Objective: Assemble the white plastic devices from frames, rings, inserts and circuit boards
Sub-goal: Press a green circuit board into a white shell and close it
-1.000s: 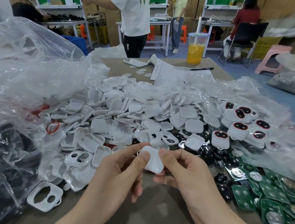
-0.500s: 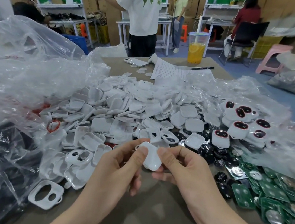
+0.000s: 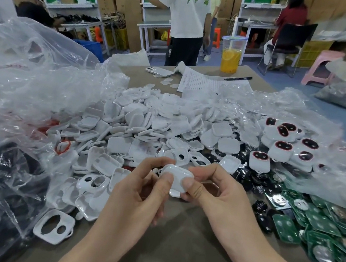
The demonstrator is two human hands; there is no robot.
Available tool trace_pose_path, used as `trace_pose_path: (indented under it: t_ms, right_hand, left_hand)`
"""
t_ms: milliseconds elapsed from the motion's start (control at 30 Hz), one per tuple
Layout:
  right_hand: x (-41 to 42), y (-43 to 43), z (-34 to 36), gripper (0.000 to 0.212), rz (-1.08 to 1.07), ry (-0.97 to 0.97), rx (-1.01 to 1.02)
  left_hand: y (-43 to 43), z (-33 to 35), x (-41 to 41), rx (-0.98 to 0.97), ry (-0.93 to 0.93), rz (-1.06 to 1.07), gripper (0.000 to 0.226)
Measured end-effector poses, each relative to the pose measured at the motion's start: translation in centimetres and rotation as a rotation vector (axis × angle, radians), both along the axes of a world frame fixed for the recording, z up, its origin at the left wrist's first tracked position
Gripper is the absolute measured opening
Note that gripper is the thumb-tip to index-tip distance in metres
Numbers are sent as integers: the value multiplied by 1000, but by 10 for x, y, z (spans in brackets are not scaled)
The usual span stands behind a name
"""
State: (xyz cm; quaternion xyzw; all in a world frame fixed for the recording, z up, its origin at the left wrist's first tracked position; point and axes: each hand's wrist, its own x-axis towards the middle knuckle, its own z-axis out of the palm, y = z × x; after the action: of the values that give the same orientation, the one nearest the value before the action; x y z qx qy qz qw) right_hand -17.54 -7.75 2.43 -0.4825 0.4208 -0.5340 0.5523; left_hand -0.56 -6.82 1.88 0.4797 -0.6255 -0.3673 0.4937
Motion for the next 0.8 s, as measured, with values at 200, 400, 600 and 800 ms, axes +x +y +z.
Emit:
trace_pose_path:
  t_ms: [200,400,600,800]
  right_hand:
    - [0,4,6,15,-9,65,-59]
    - [1,6,4,12,9,85,-59]
    - [4,6,2,11,-2,86,-48]
    - [6,4,-1,11,-21,93,-17]
  left_hand:
    - [0,3,-1,14,29,-10,17]
    - [-4,2,-2,99,152,-47,11]
    - [-5,5,-4,149,208,-58,9]
    - [-6,6,-6,152,197,-34,12]
